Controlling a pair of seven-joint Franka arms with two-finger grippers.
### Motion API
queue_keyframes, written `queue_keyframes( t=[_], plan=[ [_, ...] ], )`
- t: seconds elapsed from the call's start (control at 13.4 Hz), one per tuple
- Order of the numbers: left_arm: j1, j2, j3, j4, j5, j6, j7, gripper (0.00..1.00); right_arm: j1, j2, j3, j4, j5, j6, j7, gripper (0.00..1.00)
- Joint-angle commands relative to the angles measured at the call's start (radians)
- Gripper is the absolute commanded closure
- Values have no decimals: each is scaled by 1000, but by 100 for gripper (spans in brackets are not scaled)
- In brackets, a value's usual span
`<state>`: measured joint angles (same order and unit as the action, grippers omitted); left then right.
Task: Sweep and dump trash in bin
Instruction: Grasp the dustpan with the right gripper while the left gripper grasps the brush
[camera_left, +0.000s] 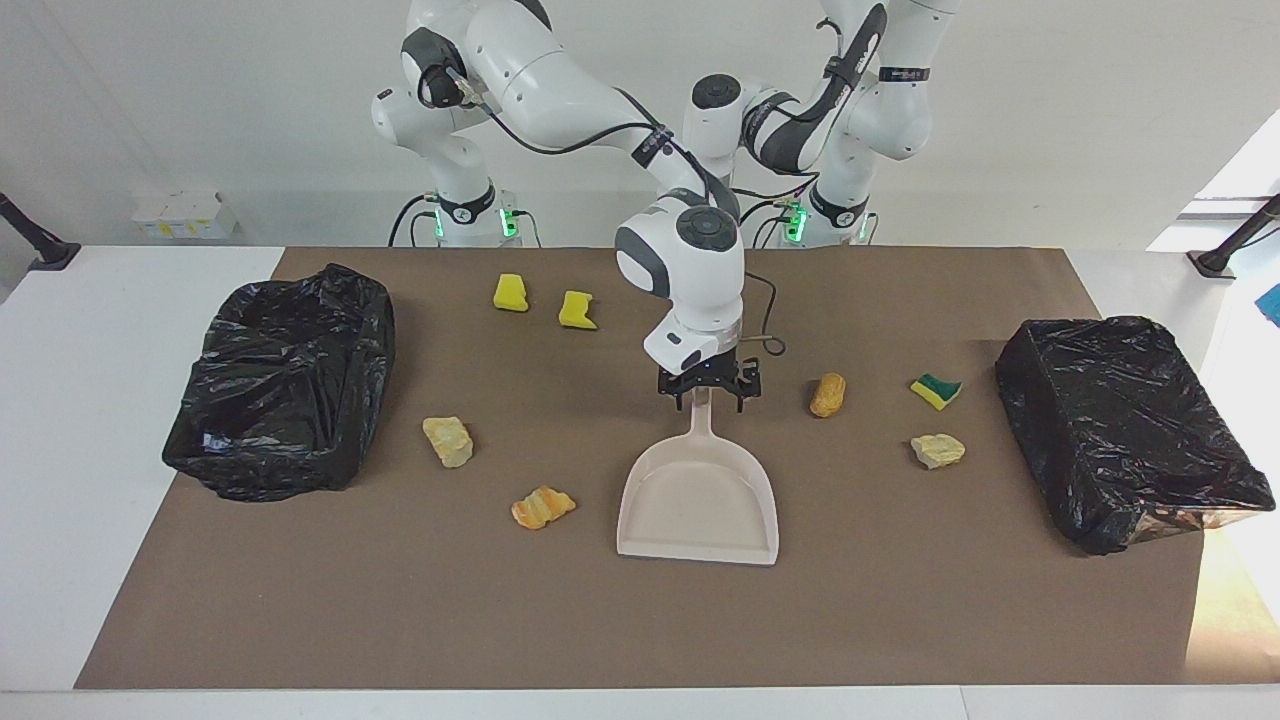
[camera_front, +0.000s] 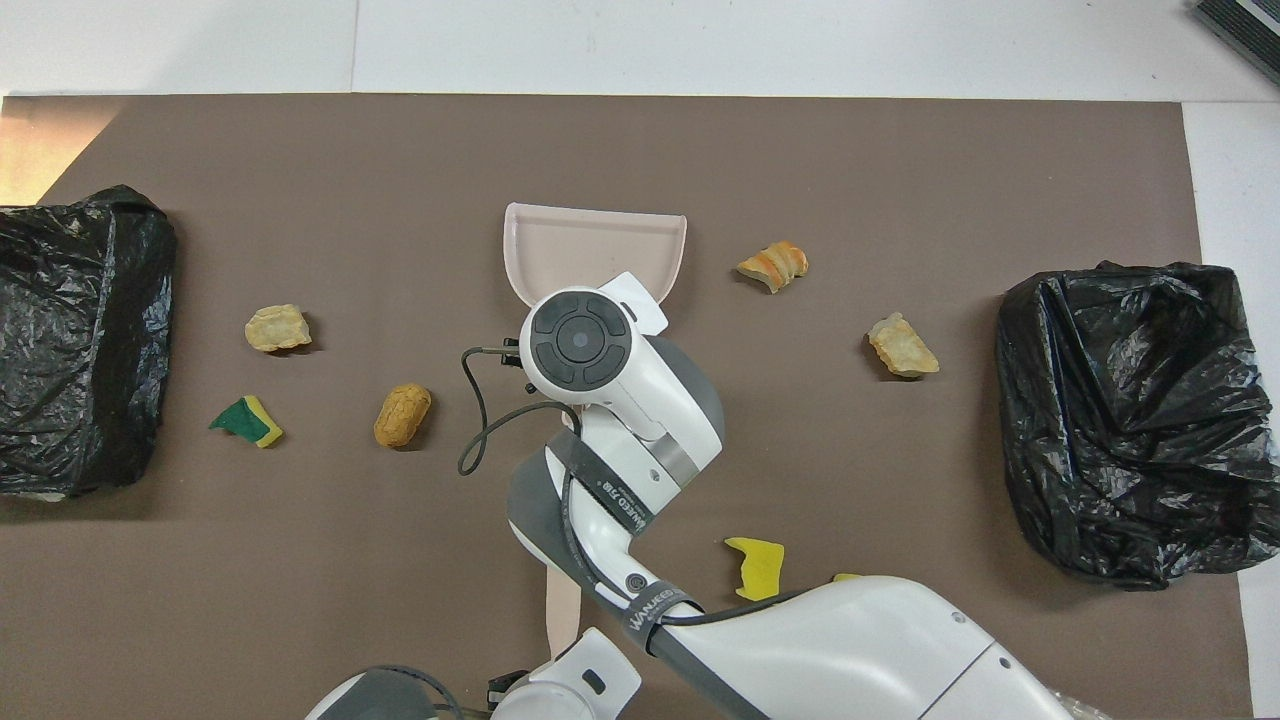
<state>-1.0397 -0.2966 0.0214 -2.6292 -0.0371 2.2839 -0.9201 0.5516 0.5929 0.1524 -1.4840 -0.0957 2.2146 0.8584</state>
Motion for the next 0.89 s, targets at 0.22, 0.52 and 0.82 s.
queue_keyframes(
  t=[0.22, 0.52, 0.82],
  plan=[
    [110, -99, 15, 84, 12, -268, -14, 100, 1, -16, 1, -35, -18, 45, 85, 67],
    [278, -183, 12, 109, 75, -382, -2, 100, -10, -47, -4, -41, -21, 48, 103, 100],
    [482, -151, 15, 149, 129, -374, 110, 100, -24, -76, -4, -61, -22, 43, 93, 100]
  ],
)
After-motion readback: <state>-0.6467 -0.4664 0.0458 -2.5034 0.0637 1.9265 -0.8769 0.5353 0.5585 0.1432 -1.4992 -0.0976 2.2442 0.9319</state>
